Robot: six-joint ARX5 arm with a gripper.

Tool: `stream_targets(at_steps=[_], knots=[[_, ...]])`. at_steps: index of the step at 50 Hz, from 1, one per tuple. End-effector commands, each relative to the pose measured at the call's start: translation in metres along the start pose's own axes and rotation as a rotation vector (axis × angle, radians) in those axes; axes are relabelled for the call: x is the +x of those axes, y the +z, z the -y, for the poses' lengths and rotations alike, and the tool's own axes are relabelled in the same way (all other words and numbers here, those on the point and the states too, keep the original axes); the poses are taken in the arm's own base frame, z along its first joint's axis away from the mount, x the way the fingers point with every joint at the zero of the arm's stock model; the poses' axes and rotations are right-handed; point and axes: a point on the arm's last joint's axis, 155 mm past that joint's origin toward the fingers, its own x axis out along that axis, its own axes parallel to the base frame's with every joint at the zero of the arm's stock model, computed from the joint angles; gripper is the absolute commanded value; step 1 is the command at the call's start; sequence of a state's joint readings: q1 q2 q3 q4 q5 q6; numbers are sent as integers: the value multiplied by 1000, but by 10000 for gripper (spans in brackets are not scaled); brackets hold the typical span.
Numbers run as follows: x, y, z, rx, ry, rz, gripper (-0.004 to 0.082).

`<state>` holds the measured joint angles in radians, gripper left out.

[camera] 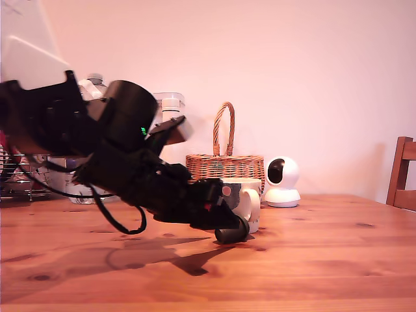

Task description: Pick up the coffee capsules from the table one by one and drop them inside the nearest coffee cup

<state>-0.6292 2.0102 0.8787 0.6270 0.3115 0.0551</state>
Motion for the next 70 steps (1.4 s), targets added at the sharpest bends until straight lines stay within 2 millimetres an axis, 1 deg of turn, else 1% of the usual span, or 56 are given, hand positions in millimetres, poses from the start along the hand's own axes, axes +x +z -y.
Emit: stream_targets(at_steps=[1,12,25,30,39,42,46,51,57,64,70], knots=[[8,-10,0,-9,-1,-30,518],[21,-18,1,-22,-11,-83,518],[22,-20,1,-29,-13,-107,507],[22,-21,1,-30,-13,-110,441],[22,-20,1,-28,-13,-108,246],[22,-20,1,-28,-13,-108,198],[22,-20,1,-29,-13,-109,156],[22,-20,2,-28,-16,-108,144],[22,-21,11,-27,-65,-111,144],[18,-23,29,6,-163,-123,144],[11,-17,43,12,-239,-117,144]])
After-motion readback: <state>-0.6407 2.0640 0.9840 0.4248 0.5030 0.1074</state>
